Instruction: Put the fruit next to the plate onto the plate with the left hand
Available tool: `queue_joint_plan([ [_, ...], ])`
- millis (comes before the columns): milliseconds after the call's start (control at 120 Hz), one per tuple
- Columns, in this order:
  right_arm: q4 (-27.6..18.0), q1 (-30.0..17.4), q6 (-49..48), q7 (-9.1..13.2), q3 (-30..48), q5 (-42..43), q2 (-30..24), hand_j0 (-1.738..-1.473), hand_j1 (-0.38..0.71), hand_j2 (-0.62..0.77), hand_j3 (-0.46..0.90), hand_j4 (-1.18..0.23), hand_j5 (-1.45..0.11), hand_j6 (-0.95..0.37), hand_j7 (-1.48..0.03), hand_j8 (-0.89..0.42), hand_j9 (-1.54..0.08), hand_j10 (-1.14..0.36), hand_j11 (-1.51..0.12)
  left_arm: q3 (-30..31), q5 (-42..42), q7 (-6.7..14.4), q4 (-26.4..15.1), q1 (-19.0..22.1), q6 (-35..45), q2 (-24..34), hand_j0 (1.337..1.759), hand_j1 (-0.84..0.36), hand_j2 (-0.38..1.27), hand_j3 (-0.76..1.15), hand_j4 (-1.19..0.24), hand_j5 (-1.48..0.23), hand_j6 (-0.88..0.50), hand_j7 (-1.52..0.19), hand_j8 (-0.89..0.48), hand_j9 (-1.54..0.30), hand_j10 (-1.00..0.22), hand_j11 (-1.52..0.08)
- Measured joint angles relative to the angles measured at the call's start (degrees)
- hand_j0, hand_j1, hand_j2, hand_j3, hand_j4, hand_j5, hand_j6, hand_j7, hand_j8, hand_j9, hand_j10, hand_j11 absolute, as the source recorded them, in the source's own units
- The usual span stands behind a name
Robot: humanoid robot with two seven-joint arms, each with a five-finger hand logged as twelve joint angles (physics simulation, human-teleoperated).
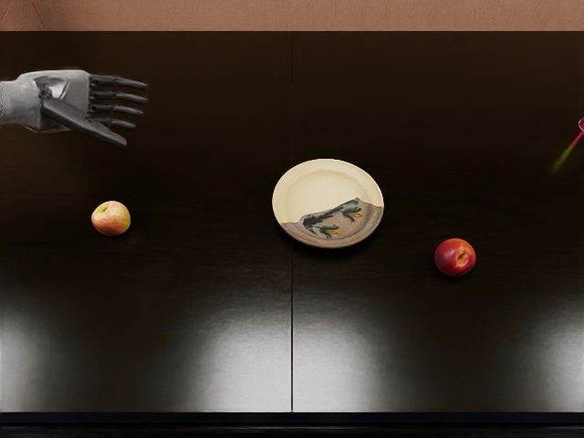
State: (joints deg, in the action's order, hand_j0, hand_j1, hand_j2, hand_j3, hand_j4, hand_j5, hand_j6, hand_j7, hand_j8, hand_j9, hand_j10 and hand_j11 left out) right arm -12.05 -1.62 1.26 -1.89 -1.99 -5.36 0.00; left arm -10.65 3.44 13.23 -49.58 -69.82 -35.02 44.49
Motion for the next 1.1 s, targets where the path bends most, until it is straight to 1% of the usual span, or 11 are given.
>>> queue_joint_plan([
  [117,0.02,-0.11,0.01,0.06,-0.10,0.01,0.00,-1.658,-0.31,-0.01,0.00,-0.03,-0.04,-0.03,-0.04,-0.03,-0.04,-0.03,-0.04,0.66,0.56,0.27,-0.08,-0.70,0.00,-0.17,1.658,0.05,0.05,0.00,-0.25,-0.32,-0.25,-0.32,-0.25,-0.32,-0.25,-0.32],
  [233,0.01,-0.31,0.01,0.30,-0.17,0.00,0.00,-1.658,-0.31,-0.01,0.00,-0.03,-0.04,-0.03,-0.04,-0.03,-0.04,-0.03,-0.04,1.72,7.32,3.17,-1.25,-3.23,0.00,2.12,1.658,0.05,0.05,0.00,-0.25,-0.32,-0.25,-0.32,-0.25,-0.32,-0.25,-0.32],
  [308,0.01,-0.35,-0.01,0.38,-0.19,0.00,0.00,-1.658,-0.31,-0.01,0.00,-0.03,-0.04,-0.03,-0.04,-0.03,-0.04,-0.03,-0.04,2.00,12.06,4.32,-6.24,-4.94,-0.01,7.45,1.658,0.05,0.05,0.00,-0.25,-0.32,-0.25,-0.32,-0.25,-0.32,-0.25,-0.32],
  [358,0.01,-0.37,-0.01,0.42,-0.19,0.00,0.00,-1.658,-0.31,-0.01,0.00,-0.03,-0.04,-0.03,-0.04,-0.03,-0.04,-0.03,-0.04,2.09,14.96,4.77,-9.36,-6.25,-0.01,8.08,1.658,0.05,0.05,0.00,-0.25,-0.32,-0.25,-0.32,-0.25,-0.32,-0.25,-0.32],
  [533,0.01,-0.39,-0.01,0.47,-0.20,0.00,0.00,-1.658,-0.31,-0.01,0.00,-0.03,-0.04,-0.03,-0.04,-0.03,-0.04,-0.03,-0.04,2.16,25.58,6.43,-22.06,-7.42,-0.01,12.48,1.658,0.05,0.05,0.00,-0.25,-0.32,-0.25,-0.32,-0.25,-0.32,-0.25,-0.32],
  [642,0.01,-0.40,-0.01,0.48,-0.20,0.00,0.00,-1.658,-0.31,-0.01,0.00,-0.03,-0.04,-0.03,-0.04,-0.03,-0.04,-0.03,-0.04,2.36,30.91,7.08,-30.57,-8.51,-0.01,18.30,1.658,0.05,0.05,0.00,-0.25,-0.32,-0.25,-0.32,-0.25,-0.32,-0.25,-0.32],
  [725,0.01,-0.40,0.00,0.48,-0.20,0.00,0.00,-1.658,-0.31,-0.01,0.00,-0.03,-0.04,-0.03,-0.04,-0.03,-0.04,-0.03,-0.04,5.42,34.17,7.24,-35.52,-13.01,1.15,21.13,1.658,0.06,0.05,0.00,-0.25,-0.32,-0.25,-0.32,-0.25,-0.32,-0.25,-0.32],
  [825,0.01,-0.40,-0.01,0.49,-0.20,0.00,0.00,-1.658,-0.31,-0.01,0.00,-0.03,-0.04,-0.03,-0.04,-0.03,-0.04,-0.03,-0.04,9.80,39.87,7.30,-41.57,-14.52,6.39,22.74,1.658,0.06,0.05,0.00,-0.25,-0.32,-0.25,-0.32,-0.25,-0.32,-0.25,-0.32],
  [892,0.01,-0.40,-0.01,0.49,-0.20,0.00,0.00,-1.658,-0.31,-0.01,0.00,-0.03,-0.04,-0.03,-0.04,-0.03,-0.04,-0.03,-0.04,13.51,44.72,7.29,-44.48,-16.84,11.03,22.22,1.658,0.06,0.05,0.00,-0.25,-0.32,-0.25,-0.32,-0.25,-0.32,-0.25,-0.32],
  [942,0.01,-0.40,-0.01,0.49,-0.20,0.00,0.00,-1.658,-0.31,-0.01,0.00,-0.03,-0.04,-0.03,-0.04,-0.03,-0.04,-0.03,-0.04,16.14,48.17,7.28,-45.86,-17.16,14.10,20.80,1.658,0.06,0.05,0.00,-0.25,-0.32,-0.26,-0.32,-0.25,-0.32,-0.25,-0.32],
  [1100,0.01,-0.40,-0.01,0.49,-0.20,0.00,0.00,-1.658,-0.31,-0.01,0.00,-0.03,-0.04,-0.03,-0.04,-0.03,-0.04,-0.03,-0.04,24.53,57.56,7.26,-47.78,-20.43,23.12,16.25,1.658,0.06,0.05,0.00,-0.26,-0.32,-0.26,-0.32,-0.26,-0.32,-0.26,-0.32],
])
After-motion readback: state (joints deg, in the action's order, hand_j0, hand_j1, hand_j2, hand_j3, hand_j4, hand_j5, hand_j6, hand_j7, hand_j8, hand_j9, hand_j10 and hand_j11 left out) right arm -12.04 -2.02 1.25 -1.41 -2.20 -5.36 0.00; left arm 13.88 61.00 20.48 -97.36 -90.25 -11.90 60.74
